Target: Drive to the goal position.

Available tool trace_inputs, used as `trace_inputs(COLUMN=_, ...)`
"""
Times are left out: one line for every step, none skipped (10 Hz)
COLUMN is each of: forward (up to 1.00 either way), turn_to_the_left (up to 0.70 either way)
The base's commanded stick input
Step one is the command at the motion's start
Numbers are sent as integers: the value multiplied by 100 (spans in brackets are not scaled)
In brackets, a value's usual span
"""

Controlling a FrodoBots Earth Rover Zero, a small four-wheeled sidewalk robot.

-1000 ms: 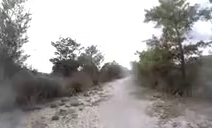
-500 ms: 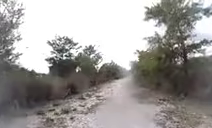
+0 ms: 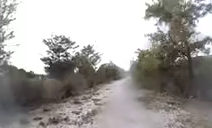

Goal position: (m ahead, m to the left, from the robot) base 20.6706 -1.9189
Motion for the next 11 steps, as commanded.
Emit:
trace_inputs(forward=60, turn_to_the_left=0)
trace_inputs(forward=60, turn_to_the_left=0)
trace_inputs(forward=60, turn_to_the_left=-4)
trace_inputs(forward=60, turn_to_the_left=-14)
trace_inputs(forward=60, turn_to_the_left=-14)
trace_inputs(forward=60, turn_to_the_left=-13)
trace_inputs(forward=60, turn_to_the_left=-3)
trace_inputs(forward=60, turn_to_the_left=0)
trace_inputs(forward=60, turn_to_the_left=0)
trace_inputs(forward=60, turn_to_the_left=0)
trace_inputs(forward=60, turn_to_the_left=0)
